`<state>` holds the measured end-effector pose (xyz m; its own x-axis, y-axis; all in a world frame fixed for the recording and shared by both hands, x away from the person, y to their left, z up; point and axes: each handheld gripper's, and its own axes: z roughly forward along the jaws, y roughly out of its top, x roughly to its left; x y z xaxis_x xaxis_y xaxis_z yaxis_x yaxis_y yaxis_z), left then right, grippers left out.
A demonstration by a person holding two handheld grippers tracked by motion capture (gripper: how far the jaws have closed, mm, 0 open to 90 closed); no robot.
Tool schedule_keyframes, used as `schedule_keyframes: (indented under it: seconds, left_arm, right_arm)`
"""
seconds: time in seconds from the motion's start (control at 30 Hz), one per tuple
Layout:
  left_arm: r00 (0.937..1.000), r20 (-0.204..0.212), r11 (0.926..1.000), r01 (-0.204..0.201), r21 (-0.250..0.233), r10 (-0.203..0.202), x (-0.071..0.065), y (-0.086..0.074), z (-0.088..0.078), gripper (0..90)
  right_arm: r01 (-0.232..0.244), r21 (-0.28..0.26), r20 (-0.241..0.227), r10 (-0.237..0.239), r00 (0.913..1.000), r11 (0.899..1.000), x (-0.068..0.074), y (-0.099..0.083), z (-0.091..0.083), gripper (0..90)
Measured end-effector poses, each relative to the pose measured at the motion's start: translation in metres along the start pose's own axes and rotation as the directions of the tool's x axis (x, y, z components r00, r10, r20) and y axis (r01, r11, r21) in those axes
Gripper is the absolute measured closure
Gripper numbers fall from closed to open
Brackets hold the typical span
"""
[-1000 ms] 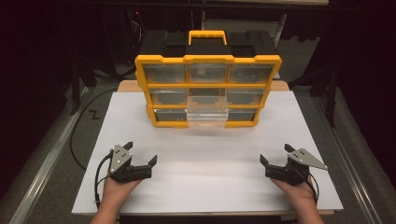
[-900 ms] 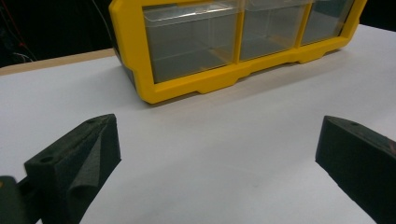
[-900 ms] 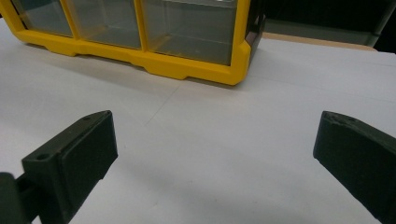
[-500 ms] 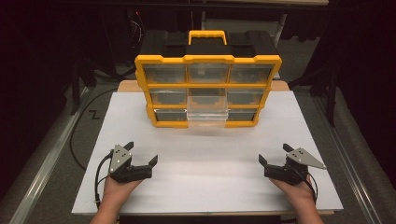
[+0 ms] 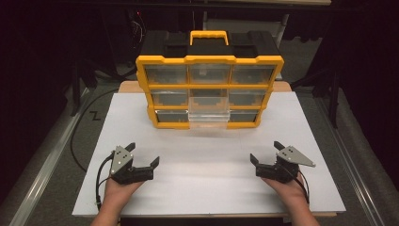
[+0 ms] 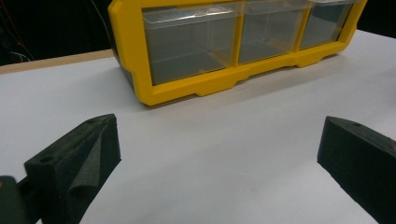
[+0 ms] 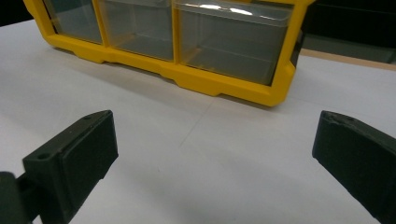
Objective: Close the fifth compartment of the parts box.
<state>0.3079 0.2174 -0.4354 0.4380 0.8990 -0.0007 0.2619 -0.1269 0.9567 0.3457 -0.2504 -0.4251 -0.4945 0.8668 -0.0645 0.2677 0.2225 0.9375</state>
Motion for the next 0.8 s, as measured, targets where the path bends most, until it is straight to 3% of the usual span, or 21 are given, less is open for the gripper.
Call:
schedule_keyframes:
  seconds: [0.23,0.6,0.8]
  left_arm:
    - [0.9998,0.020,1.0000,0.000,0.003,0.000,-0.001,0.000,0.001,0.1]
    - [1.0000,-0.003,1.0000,0.002,0.002,-0.002,-0.001,0.000,0.000,0.1]
    - [1.0000,-0.005,1.0000,0.000,-0.004,0.000,-0.001,0.001,0.000,0.1]
  right_arm:
    - [0.024,0.003,-0.006,-0.024,0.9997,1.000,0.005,0.010,0.016,1.3]
    - [0.032,0.001,-0.014,-0.032,0.9994,0.999,0.013,0.019,0.033,2.0]
    - [0.035,-0.003,-0.042,-0.035,0.9985,0.999,0.023,0.025,0.045,2.0]
